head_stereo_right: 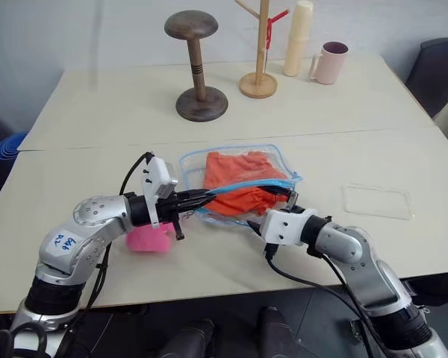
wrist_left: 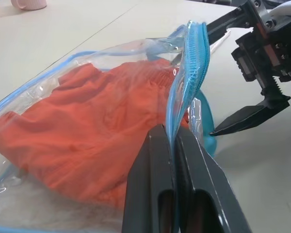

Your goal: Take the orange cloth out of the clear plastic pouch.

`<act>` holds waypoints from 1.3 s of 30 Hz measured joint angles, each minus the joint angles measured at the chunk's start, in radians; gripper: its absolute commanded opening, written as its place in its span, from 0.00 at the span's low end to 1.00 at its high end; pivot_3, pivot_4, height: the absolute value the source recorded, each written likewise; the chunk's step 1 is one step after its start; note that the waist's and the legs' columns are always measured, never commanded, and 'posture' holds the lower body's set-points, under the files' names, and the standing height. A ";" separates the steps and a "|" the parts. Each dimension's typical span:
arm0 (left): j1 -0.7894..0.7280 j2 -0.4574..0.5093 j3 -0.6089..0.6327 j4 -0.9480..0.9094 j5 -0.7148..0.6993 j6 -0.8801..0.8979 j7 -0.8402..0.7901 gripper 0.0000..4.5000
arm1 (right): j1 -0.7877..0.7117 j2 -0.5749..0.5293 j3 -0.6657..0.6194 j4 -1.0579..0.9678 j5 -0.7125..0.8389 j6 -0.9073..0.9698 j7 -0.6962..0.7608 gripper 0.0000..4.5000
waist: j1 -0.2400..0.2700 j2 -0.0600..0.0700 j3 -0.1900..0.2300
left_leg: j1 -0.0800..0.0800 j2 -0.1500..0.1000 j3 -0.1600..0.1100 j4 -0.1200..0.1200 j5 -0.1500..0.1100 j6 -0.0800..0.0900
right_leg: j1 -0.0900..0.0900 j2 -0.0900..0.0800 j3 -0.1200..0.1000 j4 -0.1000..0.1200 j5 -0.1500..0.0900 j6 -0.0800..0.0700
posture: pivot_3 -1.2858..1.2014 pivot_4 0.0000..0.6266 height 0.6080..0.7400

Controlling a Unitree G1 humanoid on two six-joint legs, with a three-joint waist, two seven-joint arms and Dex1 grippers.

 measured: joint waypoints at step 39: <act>-0.048 -0.080 -0.090 0.137 0.178 -0.106 0.106 0.00 | -0.053 -0.109 0.061 0.127 -0.149 -0.318 -0.001 0.01 | 0.001 -0.005 -0.004 | -0.001 -0.002 0.002 0.000 0.001 -0.001 | -0.004 0.000 0.000 0.004 0.000 0.000 | 0.52 0.24 1.00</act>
